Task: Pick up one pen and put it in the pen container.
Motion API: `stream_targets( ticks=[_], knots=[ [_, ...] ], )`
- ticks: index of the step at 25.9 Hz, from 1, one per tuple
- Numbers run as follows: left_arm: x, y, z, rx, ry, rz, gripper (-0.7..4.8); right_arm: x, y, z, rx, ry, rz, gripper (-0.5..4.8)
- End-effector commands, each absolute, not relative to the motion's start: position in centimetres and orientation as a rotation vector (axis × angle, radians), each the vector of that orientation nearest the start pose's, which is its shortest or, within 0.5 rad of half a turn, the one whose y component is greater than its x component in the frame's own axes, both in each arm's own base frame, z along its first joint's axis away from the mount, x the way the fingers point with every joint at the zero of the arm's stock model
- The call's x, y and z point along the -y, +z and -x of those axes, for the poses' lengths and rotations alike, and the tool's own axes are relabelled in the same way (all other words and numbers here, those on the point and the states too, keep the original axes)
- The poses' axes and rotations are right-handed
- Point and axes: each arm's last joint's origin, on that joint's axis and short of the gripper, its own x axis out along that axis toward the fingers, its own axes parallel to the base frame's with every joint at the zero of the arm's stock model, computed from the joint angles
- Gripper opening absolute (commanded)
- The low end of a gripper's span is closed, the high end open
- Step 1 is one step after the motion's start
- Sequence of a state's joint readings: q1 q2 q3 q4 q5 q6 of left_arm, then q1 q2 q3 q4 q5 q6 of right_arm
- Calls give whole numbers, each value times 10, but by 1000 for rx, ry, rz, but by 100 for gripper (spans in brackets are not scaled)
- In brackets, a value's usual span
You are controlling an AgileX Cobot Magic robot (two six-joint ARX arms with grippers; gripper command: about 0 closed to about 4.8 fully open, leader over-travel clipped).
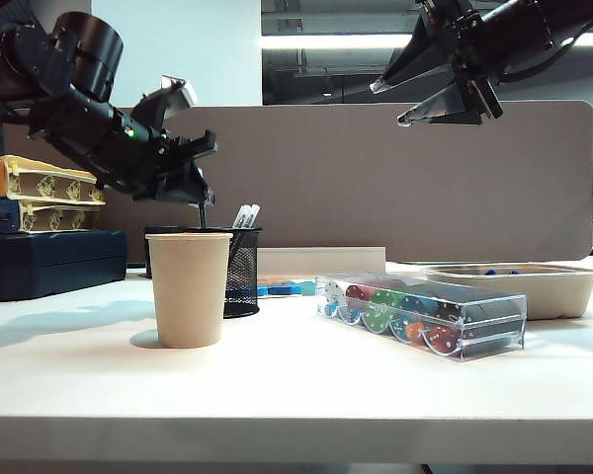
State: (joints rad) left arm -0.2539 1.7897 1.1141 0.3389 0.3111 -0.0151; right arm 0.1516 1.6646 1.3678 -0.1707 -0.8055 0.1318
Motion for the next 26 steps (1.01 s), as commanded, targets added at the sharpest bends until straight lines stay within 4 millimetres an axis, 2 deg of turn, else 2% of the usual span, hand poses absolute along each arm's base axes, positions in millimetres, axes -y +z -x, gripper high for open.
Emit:
stream_targets(
  ticks=[1, 8, 20, 21, 22, 26],
  knots=[
    [109, 223, -384, -332, -559, 17, -6, -77, 316, -366, -511, 912, -266, 297],
    [111, 218, -392, -343, -559, 17, -6, -77, 315, -366, -513, 915, -251, 297],
    [112, 216, -393, -360, -567, 23, 1, -77, 315, -366, -513, 915, -251, 297],
    [112, 216, -393, -361, -568, 23, 22, -77, 315, -366, -513, 915, -251, 297],
    [113, 216, -393, -362, -592, 28, 86, -77, 315, -366, -513, 915, -251, 297],
    [113, 215, -392, -370, -597, 32, 98, -77, 315, -366, -513, 914, -251, 297]
  ],
)
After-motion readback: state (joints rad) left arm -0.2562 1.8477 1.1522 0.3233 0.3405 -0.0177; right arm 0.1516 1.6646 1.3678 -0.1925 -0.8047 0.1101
